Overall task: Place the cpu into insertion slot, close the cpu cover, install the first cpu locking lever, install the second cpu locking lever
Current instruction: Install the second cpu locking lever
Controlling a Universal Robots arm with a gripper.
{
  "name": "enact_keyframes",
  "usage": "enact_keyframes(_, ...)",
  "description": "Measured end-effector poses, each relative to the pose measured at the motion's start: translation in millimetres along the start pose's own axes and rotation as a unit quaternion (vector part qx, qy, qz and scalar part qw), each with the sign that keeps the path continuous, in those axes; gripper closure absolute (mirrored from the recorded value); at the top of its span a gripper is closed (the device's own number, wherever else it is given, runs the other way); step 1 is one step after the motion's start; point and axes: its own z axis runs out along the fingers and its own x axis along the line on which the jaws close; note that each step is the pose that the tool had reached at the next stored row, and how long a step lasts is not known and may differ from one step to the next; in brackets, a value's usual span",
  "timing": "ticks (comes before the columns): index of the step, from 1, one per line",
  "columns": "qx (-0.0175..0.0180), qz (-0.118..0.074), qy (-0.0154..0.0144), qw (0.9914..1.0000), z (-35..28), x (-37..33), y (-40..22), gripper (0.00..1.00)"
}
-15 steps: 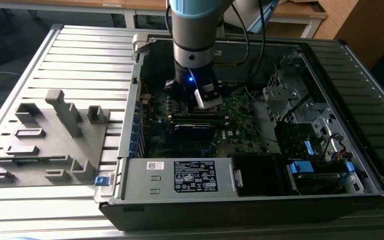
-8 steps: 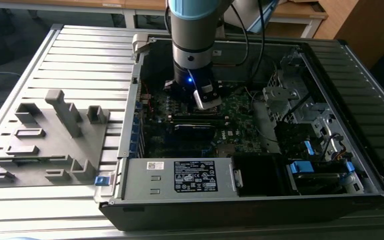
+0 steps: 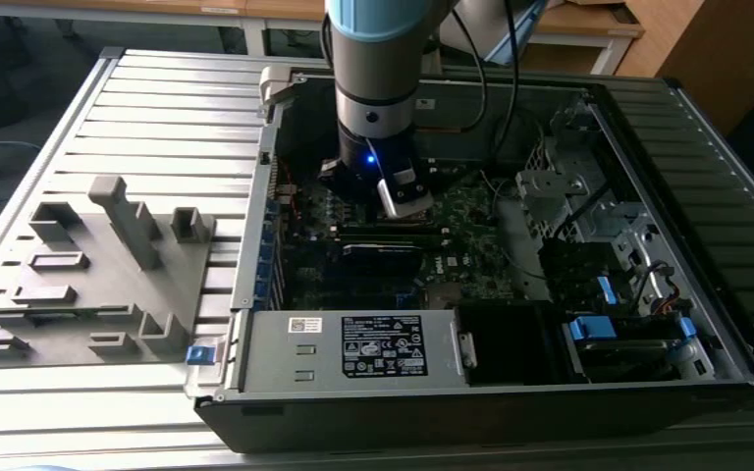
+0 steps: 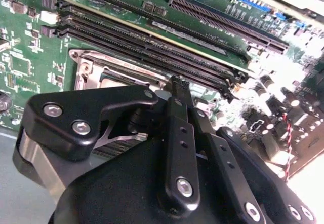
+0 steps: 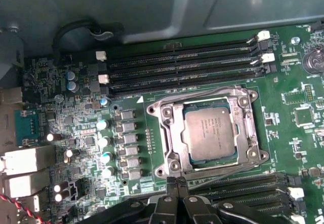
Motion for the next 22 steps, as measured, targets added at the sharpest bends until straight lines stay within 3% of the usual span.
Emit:
enact_keyframes(6, -0.0012, 0.0, 0.0003, 1.0, -0.3, -0.4, -2.2, 0.89)
enact_keyframes(9, -0.0176, 0.001, 0.0028, 0.99984, -0.5, -0.7, -3.9, 0.89)
enact_keyframes(10, -0.0211, 0.001, 0.0034, 0.99977, -0.5, -0.8, -4.7, 0.89)
enact_keyframes(16, -0.0279, 0.002, 0.0045, 0.9996, 0.8, -1.6, -11.1, 0.89)
enact_keyframes(20, -0.0438, 0.003, 0.0071, 0.99901, 1.1, -1.7, -13.6, 0.89)
enact_keyframes(22, -0.0476, 0.003, 0.0077, 0.99883, 1.2, -1.9, -14.8, 0.89)
